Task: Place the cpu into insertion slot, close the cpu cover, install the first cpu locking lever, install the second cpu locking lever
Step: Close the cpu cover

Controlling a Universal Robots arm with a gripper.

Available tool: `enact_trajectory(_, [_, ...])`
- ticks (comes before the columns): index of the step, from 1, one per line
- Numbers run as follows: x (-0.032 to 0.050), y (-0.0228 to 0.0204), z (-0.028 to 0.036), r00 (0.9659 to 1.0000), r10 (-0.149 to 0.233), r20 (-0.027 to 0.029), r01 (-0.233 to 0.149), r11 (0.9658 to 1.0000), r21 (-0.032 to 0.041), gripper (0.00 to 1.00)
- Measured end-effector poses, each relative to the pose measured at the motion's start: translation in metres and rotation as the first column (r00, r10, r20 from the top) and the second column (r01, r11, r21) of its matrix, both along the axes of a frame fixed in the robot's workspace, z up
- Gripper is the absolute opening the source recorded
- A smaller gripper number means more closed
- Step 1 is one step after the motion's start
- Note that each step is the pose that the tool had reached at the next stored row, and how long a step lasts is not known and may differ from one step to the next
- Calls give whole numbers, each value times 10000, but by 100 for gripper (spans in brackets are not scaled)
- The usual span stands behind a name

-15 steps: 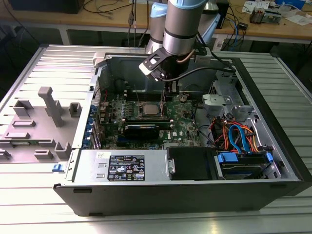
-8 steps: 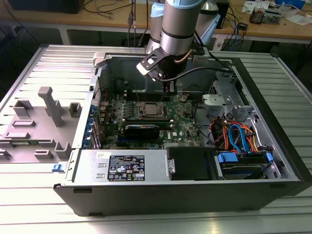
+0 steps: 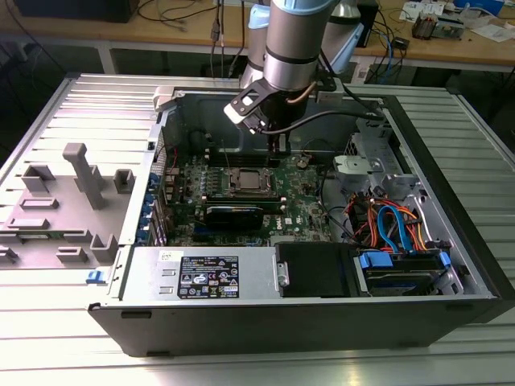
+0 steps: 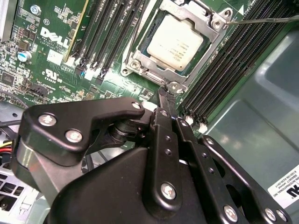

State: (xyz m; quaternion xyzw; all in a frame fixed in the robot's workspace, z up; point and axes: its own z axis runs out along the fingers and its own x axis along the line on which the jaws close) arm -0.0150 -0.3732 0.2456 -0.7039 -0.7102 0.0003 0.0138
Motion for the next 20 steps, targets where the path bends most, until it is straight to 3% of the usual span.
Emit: enact_trajectory(20, [-100,0,-3,10000,0,0,0,10000,0,11])
